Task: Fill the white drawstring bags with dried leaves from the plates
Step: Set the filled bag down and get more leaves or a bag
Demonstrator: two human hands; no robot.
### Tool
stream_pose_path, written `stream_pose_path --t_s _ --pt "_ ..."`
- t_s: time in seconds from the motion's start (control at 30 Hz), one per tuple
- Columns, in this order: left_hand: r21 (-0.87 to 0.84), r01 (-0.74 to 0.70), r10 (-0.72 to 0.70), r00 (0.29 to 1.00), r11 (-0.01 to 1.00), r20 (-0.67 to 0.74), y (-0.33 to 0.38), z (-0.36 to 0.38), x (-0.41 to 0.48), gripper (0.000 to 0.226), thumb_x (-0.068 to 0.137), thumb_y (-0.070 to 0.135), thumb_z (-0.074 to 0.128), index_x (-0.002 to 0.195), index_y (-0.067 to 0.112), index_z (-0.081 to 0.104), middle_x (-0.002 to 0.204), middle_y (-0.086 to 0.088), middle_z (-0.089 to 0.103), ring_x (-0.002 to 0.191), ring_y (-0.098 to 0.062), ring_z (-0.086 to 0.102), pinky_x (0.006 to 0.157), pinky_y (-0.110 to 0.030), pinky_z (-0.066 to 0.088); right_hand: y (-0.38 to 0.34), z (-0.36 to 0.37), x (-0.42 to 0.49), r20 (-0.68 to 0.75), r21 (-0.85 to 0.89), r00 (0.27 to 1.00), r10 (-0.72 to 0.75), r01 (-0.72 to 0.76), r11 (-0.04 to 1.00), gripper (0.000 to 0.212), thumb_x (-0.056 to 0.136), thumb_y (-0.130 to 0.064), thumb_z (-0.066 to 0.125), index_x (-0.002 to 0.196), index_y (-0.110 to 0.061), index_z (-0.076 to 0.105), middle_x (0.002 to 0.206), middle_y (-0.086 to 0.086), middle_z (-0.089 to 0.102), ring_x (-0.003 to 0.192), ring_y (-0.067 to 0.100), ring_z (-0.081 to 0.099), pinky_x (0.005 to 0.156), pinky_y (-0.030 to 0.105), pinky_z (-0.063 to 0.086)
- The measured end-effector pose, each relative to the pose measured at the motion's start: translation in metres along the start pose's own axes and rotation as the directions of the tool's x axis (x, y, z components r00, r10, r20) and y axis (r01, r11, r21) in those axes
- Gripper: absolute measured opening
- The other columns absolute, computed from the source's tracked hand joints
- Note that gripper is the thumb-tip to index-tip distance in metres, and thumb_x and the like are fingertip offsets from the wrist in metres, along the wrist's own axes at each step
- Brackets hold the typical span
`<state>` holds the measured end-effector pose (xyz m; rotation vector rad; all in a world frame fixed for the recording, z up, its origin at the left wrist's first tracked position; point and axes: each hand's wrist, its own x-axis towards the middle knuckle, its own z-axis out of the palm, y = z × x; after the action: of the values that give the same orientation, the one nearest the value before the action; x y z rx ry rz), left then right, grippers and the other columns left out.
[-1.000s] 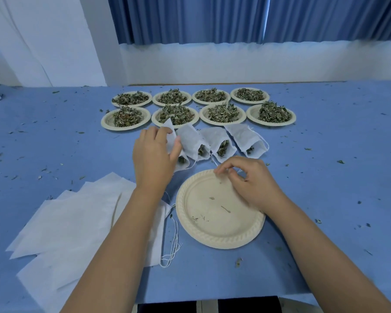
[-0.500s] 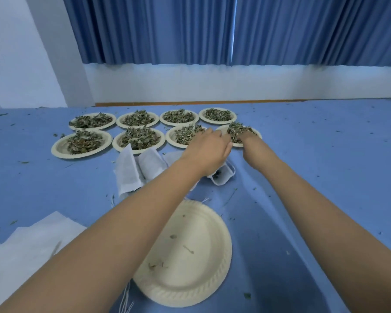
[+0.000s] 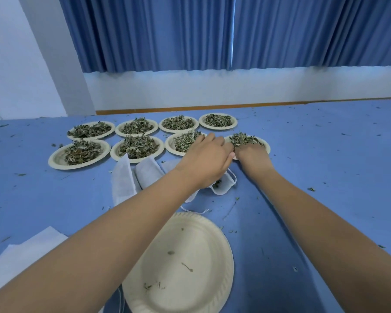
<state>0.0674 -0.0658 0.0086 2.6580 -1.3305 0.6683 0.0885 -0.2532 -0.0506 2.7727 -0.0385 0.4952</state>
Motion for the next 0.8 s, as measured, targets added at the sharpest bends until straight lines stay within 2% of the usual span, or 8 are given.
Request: stream_pose_path --t_s 0.1,0.27,0.4,0.47,0.53,0.6,0.67,0.8 --pt "-0.261 0.078 -0.084 0.996 0.962 -0.013 -0.002 -0.002 -0.013 0.032 0.105 0.026 0.030 0.112 0.007 0.055 0.106 -0.009 0.053 0.098 -0.025 0.050 0.090 -0.038 0.039 0.002 -0.017 -0.018 -0.025 0.021 0.999 -0.031 0.032 0.999 0.026 0.083 0.011 0.047 0.103 -0.002 0.057 0.106 0.016 0.060 0.102 0.032 0.054 0.072 0.035 0.030" --pt "-0.653 0.298 -0.467 0.879 0.696 -0.097 -0.005 -0.014 -0.046 0.024 0.101 0.017 0.044 0.091 0.003 0.061 0.084 -0.007 0.062 0.078 -0.023 0.059 0.068 -0.026 0.045 -0.006 -0.064 -0.055 -0.196 0.126 0.978 -0.066 0.092 0.988 0.031 0.067 0.027 0.049 0.085 0.003 0.058 0.085 0.024 0.056 0.086 0.037 0.055 0.058 0.037 0.028" --pt "-0.868 0.459 -0.700 0.683 0.187 0.210 -0.006 -0.035 -0.073 0.023 0.101 0.017 0.047 0.086 0.006 0.061 0.073 -0.008 0.064 0.064 -0.033 0.067 0.063 -0.043 0.061 -0.048 -0.112 -0.098 -0.321 0.215 0.925 -0.201 0.278 0.936 0.032 0.048 0.027 0.066 0.067 0.002 0.056 0.065 0.018 0.055 0.062 0.032 0.058 0.041 0.030 0.034" --pt "-0.857 0.511 -0.682 0.647 0.057 0.341 -0.007 -0.046 -0.091 0.030 0.102 0.024 0.049 0.078 0.008 0.057 0.067 -0.009 0.064 0.055 -0.029 0.064 0.055 -0.041 0.060 -0.075 -0.129 -0.122 -0.371 0.273 0.887 -0.276 0.388 0.880 0.030 0.050 0.022 0.071 0.067 0.002 0.058 0.066 0.017 0.056 0.062 0.031 0.058 0.040 0.033 0.043" --pt "-0.828 0.556 -0.674 0.640 0.074 0.370 -0.008 -0.054 -0.110 0.029 0.101 0.030 0.051 0.083 0.007 0.057 0.061 -0.005 0.063 0.052 -0.023 0.064 0.051 -0.037 0.059 -0.100 -0.146 -0.144 -0.355 0.322 0.873 -0.334 0.450 0.833 0.022 0.061 0.017 0.070 0.073 0.002 0.060 0.072 0.017 0.059 0.068 0.033 0.059 0.045 0.041 0.048" --pt "-0.765 0.607 -0.673 0.660 0.215 0.334 -0.008 -0.057 -0.130 0.020 0.100 0.025 0.052 0.096 0.006 0.057 0.073 -0.008 0.063 0.058 -0.022 0.064 0.053 -0.036 0.059 -0.118 -0.158 -0.162 -0.292 0.370 0.888 -0.355 0.447 0.814 0.009 0.076 0.008 0.061 0.083 0.002 0.061 0.083 0.016 0.061 0.080 0.033 0.059 0.055 0.045 0.050" --pt "-0.674 0.633 -0.662 0.695 0.380 0.280 -0.007 -0.057 -0.148 0.017 0.097 0.015 0.051 0.099 0.000 0.059 0.080 -0.012 0.062 0.063 -0.024 0.061 0.056 -0.036 0.056 -0.133 -0.163 -0.176 -0.206 0.411 0.898 -0.388 0.440 0.799 0.015 0.087 -0.007 0.049 0.097 -0.001 0.059 0.098 0.012 0.059 0.095 0.030 0.054 0.067 0.047 0.049" --pt "-0.510 0.704 -0.656 0.687 0.495 0.313 -0.003 -0.054 -0.176 0.018 0.091 0.016 0.053 0.083 0.004 0.064 0.070 -0.005 0.057 0.068 -0.023 0.054 0.054 -0.028 0.041 -0.149 -0.166 -0.195 -0.079 0.472 0.912 -0.402 0.390 0.791 0.021 0.087 -0.014 0.052 0.108 -0.013 0.055 0.105 -0.001 0.056 0.097 0.021 0.052 0.072 0.039 0.047"
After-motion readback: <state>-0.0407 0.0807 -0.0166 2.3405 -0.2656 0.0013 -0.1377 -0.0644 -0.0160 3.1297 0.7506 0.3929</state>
